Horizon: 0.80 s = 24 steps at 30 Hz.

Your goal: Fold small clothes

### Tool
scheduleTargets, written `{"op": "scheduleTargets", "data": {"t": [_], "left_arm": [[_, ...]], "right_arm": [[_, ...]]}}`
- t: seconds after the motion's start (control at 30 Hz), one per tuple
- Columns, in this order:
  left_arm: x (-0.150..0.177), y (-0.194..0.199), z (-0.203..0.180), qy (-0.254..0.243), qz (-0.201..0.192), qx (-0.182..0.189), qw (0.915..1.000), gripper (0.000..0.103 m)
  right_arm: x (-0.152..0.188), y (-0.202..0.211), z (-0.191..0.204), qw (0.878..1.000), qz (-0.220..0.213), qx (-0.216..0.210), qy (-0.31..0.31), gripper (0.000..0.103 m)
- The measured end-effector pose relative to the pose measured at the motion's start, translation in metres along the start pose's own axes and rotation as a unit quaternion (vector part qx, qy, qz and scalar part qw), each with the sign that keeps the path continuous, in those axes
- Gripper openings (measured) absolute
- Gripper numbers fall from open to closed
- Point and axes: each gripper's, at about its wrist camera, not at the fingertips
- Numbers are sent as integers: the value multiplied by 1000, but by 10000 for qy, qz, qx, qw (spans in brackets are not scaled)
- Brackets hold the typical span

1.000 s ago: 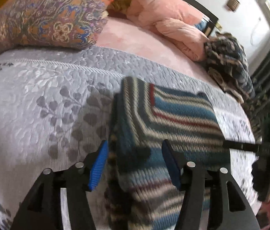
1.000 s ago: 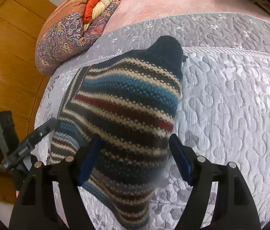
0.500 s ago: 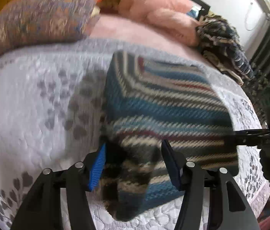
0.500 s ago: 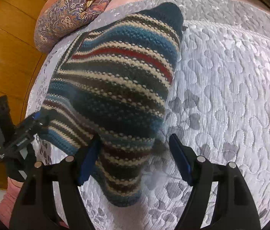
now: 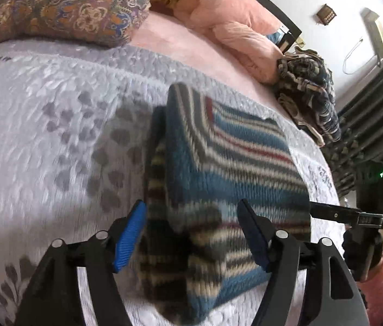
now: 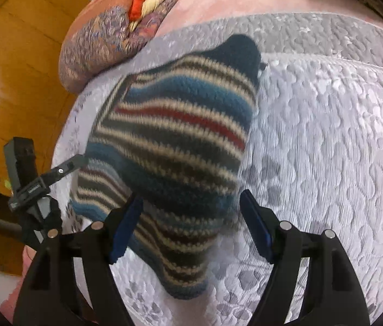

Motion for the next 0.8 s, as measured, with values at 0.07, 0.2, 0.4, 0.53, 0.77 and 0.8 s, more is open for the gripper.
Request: {"op": "scheduleTargets", "data": {"t": [0.07, 0.2, 0.4, 0.53, 0.77, 0.8], "left_arm": [[-11, -11, 5, 54, 144, 104, 9998, 71], [-22, -37, 22, 334, 504, 535, 9967, 72], [-24, -69, 43, 517, 820, 892, 9913, 83], [-26, -87, 40, 491, 939, 1217, 9869, 90], [-30, -96, 33, 294, 935, 1258, 9872, 58], [-27, -96, 34, 346, 925, 1368, 9857, 55]], "right_arm": [[-6, -2, -6, 9999, 4, -90, -119, 77], [-13, -14, -16, 9989, 118, -314, -319, 81], [-19, -33, -22, 9960, 215, -755, -419, 89], [-21, -47, -24, 9917, 323, -1112, -551, 92], [-21, -64, -18, 9900, 326, -1218, -632, 85], [-21, -60, -15, 9917, 290, -1130, -538, 76]]}}
Point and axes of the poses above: each gripper's, at about its wrist camera, not at the fingertips, and y roughly against the way its jaws point, z to its left, x to its underside, and after that the axes turned 5 degrees about x, right-handed
